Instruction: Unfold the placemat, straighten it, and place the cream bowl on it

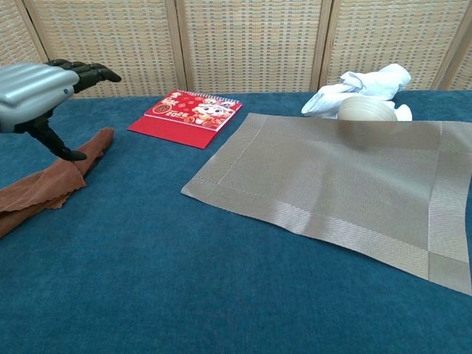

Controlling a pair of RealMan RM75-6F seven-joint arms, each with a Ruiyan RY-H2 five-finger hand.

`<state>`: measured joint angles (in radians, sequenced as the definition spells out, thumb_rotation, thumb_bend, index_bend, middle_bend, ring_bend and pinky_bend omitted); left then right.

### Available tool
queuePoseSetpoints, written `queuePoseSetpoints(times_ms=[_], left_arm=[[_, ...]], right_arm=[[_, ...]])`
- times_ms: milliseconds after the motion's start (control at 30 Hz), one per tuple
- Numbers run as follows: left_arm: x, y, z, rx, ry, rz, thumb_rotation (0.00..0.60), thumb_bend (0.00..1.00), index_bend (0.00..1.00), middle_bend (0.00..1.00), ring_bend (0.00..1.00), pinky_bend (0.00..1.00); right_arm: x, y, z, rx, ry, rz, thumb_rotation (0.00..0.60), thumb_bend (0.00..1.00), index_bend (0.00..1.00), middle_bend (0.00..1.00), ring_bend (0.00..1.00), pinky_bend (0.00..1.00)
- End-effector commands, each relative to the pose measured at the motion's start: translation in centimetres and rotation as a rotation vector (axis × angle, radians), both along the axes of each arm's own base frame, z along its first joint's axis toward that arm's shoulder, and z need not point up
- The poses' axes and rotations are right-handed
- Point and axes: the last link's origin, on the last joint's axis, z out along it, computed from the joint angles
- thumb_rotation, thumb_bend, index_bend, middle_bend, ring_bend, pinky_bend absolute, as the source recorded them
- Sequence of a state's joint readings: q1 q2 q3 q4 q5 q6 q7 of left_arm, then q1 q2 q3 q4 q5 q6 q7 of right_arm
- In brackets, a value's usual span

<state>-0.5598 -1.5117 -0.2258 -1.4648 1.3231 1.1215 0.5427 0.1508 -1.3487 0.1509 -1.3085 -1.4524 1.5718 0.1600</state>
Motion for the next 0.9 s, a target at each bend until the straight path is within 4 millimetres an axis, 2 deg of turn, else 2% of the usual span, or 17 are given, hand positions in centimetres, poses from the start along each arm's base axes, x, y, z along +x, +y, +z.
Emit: queuePoseSetpoints(times_ms=[33,167,333,533,900], left_arm=[[0.8,0.8,-1.9,-0.039,0.021,-0.014,0.600,0.15,0.10,0.00,0.00,0.00],[1.0,1.4,-3.6,-0.063,0.050,-0.022,0.600,0.16,0.15,0.00,0.00,0.00],[1.4,2.4,-6.4,-0.090,0.062,-0.024,0.600,0.16,0.16,0.00,0.00,0.00],[2.0,3.2,-8.7,-0.101,0.072,-0.049,0.600,0.17,0.18,0.00,0.00,0.00],[4.3,4.2,-11.2,-0.122,0.059,-0.088,0.600,0.17,0.19,0.00,0.00,0.00]], right_arm=[[-0.1,-0.1,0.1,-0.002,-0.003,-0.005,0.600,0.24,0.09,0.00,0.00,0.00],[-0.2,-0.2,0.2,-0.010,-0.009,-0.007,0.600,0.24,0.09,0.00,0.00,0.00],[-0.4,-0.3,0.4,-0.017,-0.018,-0.008,0.600,0.24,0.09,0.00,0.00,0.00],[-0.4,-0.3,0.5,-0.024,-0.024,-0.008,0.600,0.24,0.09,0.00,0.00,0.00],[-0.4,-0.4,1.0,-0.040,-0.050,-0.001,0.600,0.24,0.09,0.00,0.00,0.00]])
